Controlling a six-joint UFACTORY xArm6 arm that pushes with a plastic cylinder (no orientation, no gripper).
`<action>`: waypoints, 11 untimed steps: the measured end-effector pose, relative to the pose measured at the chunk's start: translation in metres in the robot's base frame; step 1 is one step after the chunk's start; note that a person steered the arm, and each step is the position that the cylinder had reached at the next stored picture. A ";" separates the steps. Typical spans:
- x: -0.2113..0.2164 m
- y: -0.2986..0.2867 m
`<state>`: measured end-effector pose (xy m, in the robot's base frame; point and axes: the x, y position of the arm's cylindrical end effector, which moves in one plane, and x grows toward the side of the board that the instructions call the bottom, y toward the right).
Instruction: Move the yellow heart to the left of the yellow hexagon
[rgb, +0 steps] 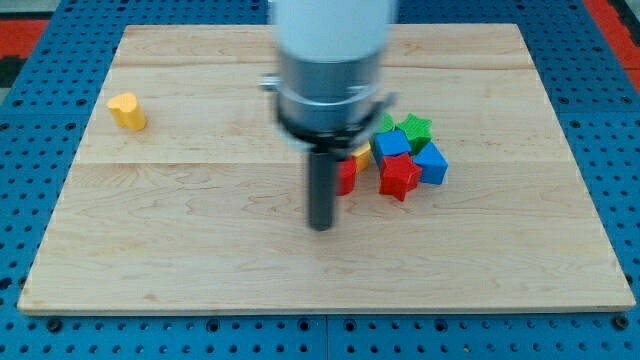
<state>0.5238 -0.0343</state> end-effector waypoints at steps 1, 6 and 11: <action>-0.018 -0.128; -0.192 -0.150; -0.113 -0.028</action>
